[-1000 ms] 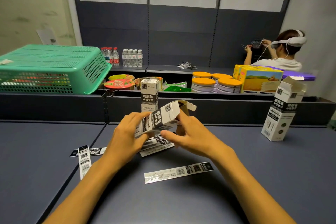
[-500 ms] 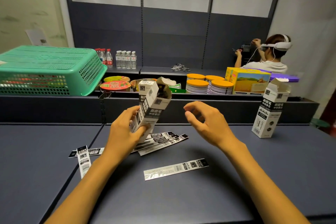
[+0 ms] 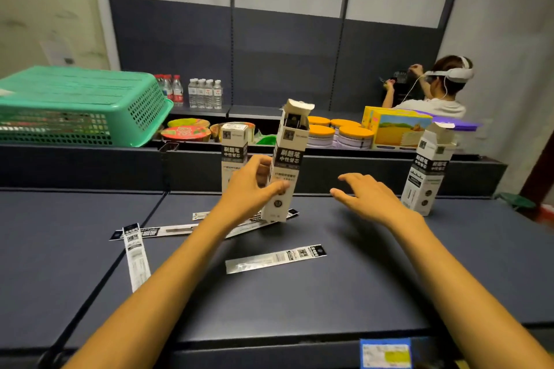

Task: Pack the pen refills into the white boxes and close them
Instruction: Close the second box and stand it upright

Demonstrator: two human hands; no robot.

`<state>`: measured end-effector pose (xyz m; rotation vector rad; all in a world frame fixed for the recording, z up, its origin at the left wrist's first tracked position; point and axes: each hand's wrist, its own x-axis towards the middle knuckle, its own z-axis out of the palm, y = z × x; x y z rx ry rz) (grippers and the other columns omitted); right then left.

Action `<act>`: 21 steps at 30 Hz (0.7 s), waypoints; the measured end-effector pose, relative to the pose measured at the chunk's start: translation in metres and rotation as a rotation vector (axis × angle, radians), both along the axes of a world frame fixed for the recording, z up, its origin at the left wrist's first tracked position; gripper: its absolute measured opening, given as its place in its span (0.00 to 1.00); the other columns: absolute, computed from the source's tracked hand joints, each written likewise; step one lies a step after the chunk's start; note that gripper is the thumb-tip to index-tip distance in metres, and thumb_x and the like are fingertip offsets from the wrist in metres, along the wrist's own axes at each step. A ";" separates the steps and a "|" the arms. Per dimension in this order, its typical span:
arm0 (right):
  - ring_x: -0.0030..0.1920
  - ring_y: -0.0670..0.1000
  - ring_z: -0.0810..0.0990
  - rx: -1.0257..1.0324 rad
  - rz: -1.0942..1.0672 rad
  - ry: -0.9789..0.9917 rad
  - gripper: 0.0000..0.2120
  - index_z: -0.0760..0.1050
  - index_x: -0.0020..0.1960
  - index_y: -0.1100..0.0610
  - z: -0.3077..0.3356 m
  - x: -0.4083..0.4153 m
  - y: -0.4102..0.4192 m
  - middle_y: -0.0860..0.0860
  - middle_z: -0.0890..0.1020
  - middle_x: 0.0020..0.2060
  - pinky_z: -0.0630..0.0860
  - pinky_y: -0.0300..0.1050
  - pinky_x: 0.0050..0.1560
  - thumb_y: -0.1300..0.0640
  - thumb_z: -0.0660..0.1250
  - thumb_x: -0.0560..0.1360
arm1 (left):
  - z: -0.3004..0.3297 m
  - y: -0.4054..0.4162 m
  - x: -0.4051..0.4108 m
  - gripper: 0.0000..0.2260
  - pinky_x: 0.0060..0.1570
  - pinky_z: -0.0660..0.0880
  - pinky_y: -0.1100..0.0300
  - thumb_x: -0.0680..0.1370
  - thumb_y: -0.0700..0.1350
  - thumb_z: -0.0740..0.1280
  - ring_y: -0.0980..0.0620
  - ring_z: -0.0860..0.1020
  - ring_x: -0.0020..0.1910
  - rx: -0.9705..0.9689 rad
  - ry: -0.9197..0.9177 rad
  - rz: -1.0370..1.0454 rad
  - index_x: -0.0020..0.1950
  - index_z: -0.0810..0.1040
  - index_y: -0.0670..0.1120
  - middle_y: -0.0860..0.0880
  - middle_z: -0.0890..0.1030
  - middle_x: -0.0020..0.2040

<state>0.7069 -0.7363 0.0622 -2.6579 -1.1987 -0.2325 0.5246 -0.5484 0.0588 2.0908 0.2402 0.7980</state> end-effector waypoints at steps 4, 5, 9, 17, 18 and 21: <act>0.70 0.55 0.69 0.027 0.006 0.003 0.29 0.63 0.75 0.52 0.004 0.024 -0.011 0.53 0.70 0.72 0.69 0.54 0.66 0.38 0.58 0.79 | -0.004 -0.020 0.053 0.18 0.46 0.77 0.66 0.74 0.48 0.73 0.62 0.79 0.49 -0.025 0.042 -0.018 0.60 0.71 0.49 0.58 0.79 0.50; 0.70 0.55 0.69 0.029 0.006 0.001 0.29 0.63 0.75 0.52 0.005 0.031 -0.014 0.53 0.70 0.72 0.69 0.55 0.66 0.38 0.58 0.79 | -0.005 -0.025 0.067 0.18 0.44 0.76 0.67 0.74 0.48 0.73 0.62 0.78 0.48 -0.039 0.049 -0.016 0.60 0.70 0.49 0.58 0.78 0.50; 0.71 0.55 0.68 0.045 0.028 -0.002 0.28 0.63 0.75 0.53 0.012 0.061 -0.025 0.53 0.70 0.71 0.68 0.55 0.66 0.39 0.58 0.80 | -0.014 -0.042 0.114 0.18 0.45 0.74 0.67 0.75 0.47 0.72 0.62 0.77 0.48 -0.071 0.089 -0.006 0.61 0.68 0.50 0.57 0.77 0.52; 0.61 0.50 0.75 0.534 0.169 0.469 0.18 0.70 0.67 0.53 0.026 0.094 -0.009 0.51 0.77 0.63 0.74 0.50 0.62 0.46 0.59 0.81 | -0.018 -0.044 0.149 0.22 0.51 0.78 0.60 0.74 0.48 0.73 0.56 0.78 0.57 -0.132 0.133 -0.033 0.63 0.68 0.53 0.55 0.78 0.58; 0.60 0.50 0.76 0.618 0.197 0.533 0.15 0.71 0.65 0.52 0.030 0.094 -0.004 0.50 0.78 0.61 0.74 0.50 0.61 0.47 0.58 0.82 | -0.014 -0.042 0.149 0.23 0.52 0.77 0.60 0.74 0.47 0.73 0.56 0.77 0.58 -0.138 0.145 -0.037 0.64 0.67 0.52 0.54 0.77 0.60; 0.58 0.49 0.77 0.805 0.271 0.738 0.10 0.73 0.57 0.49 0.041 0.086 0.012 0.48 0.79 0.53 0.76 0.48 0.56 0.47 0.55 0.83 | 0.002 -0.036 0.144 0.23 0.56 0.73 0.58 0.76 0.50 0.70 0.53 0.75 0.61 -0.229 0.133 -0.084 0.68 0.66 0.52 0.52 0.76 0.63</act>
